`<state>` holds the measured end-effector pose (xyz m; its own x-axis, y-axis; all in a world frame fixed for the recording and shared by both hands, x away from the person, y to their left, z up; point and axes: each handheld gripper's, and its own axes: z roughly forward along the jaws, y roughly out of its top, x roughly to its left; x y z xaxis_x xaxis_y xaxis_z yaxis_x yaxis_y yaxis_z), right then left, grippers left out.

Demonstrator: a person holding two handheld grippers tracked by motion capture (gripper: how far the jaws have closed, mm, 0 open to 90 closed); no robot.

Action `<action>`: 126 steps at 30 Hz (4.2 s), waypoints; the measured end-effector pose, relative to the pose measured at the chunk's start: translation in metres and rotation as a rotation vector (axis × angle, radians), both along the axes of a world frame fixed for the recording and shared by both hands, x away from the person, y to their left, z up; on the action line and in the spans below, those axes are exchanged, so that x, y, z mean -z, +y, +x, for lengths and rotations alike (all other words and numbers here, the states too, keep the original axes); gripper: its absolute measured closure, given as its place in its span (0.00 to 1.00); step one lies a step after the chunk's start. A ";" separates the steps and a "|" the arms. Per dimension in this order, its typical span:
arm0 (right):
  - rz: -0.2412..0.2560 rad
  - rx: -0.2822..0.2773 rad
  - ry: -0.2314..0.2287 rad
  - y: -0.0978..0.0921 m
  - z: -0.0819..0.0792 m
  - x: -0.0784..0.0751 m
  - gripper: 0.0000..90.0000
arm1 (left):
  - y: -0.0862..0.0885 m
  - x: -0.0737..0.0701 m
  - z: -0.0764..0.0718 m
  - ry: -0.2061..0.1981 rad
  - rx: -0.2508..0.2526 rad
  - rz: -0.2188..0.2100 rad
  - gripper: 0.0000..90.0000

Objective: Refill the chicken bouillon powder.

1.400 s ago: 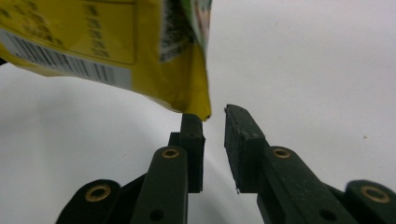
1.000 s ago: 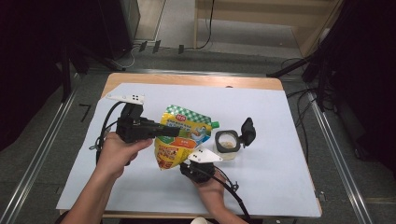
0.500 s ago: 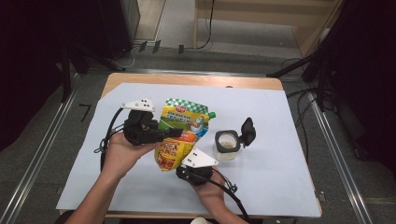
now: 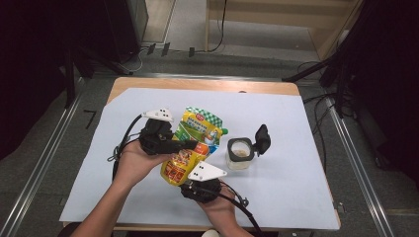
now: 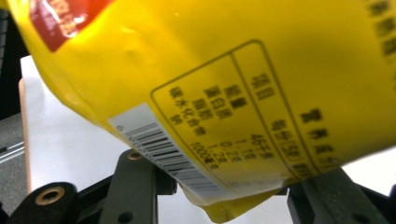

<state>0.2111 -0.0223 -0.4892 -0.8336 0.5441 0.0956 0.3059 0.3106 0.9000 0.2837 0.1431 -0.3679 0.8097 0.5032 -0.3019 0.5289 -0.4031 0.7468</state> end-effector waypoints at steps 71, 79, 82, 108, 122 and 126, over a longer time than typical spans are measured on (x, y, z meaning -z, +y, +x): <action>0.073 -0.055 0.104 -0.019 0.010 -0.028 0.65 | -0.066 -0.008 0.045 0.223 0.036 0.087 0.76; 0.107 -0.034 0.107 -0.023 0.011 -0.031 0.65 | -0.064 -0.012 0.041 0.202 0.032 0.063 0.68; 0.108 -0.028 0.105 -0.024 0.011 -0.031 0.65 | -0.063 -0.013 0.040 0.197 0.031 0.060 0.67; 0.079 -0.059 0.102 -0.023 0.012 -0.030 0.60 | -0.068 -0.009 0.043 0.186 0.005 0.091 0.74; 0.093 -0.040 0.099 -0.024 0.012 -0.032 0.65 | -0.072 -0.014 0.045 0.190 0.015 0.097 0.76; 0.102 -0.041 0.106 -0.024 0.014 -0.035 0.64 | -0.072 -0.015 0.050 0.220 0.014 0.085 0.77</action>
<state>0.2255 -0.0468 -0.4541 -0.8371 0.4931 0.2370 0.3898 0.2334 0.8908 0.3342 0.0711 -0.3529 0.7362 0.5232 -0.4293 0.6691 -0.4678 0.5774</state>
